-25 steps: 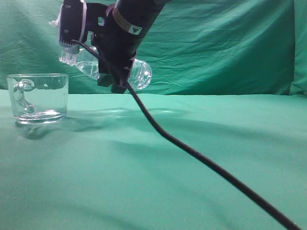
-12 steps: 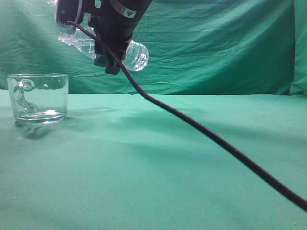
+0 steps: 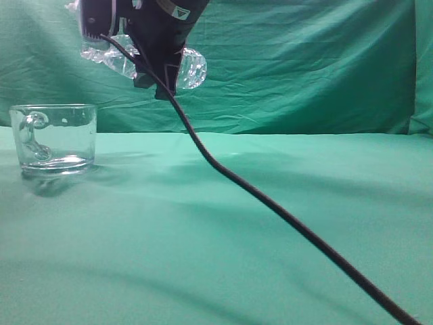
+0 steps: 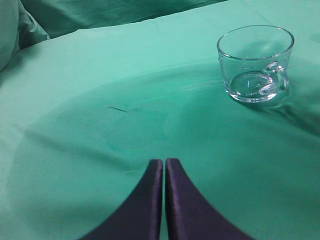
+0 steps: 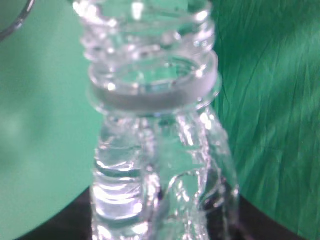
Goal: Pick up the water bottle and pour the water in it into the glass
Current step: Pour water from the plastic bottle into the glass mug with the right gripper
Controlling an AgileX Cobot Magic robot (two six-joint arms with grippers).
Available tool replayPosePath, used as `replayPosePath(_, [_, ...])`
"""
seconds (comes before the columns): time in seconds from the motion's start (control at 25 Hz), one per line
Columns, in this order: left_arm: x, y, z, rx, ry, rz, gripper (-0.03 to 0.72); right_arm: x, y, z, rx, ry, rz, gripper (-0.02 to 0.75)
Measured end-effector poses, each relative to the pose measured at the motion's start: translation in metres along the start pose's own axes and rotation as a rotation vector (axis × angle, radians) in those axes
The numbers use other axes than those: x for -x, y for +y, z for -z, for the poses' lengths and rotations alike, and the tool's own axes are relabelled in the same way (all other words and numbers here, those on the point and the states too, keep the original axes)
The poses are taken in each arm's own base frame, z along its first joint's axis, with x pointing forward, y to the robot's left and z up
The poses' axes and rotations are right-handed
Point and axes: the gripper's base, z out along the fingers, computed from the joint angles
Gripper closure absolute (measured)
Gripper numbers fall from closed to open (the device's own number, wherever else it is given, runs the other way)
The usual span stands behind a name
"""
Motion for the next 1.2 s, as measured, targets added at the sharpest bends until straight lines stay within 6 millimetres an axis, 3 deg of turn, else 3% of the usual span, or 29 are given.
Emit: replayPosePath(1.2, [0.0000, 0.0000, 0.0000, 0.000, 0.000, 0.000, 0.688, 0.0001, 0.0000, 0.0000, 0.000, -0.001, 0.036, 0.414])
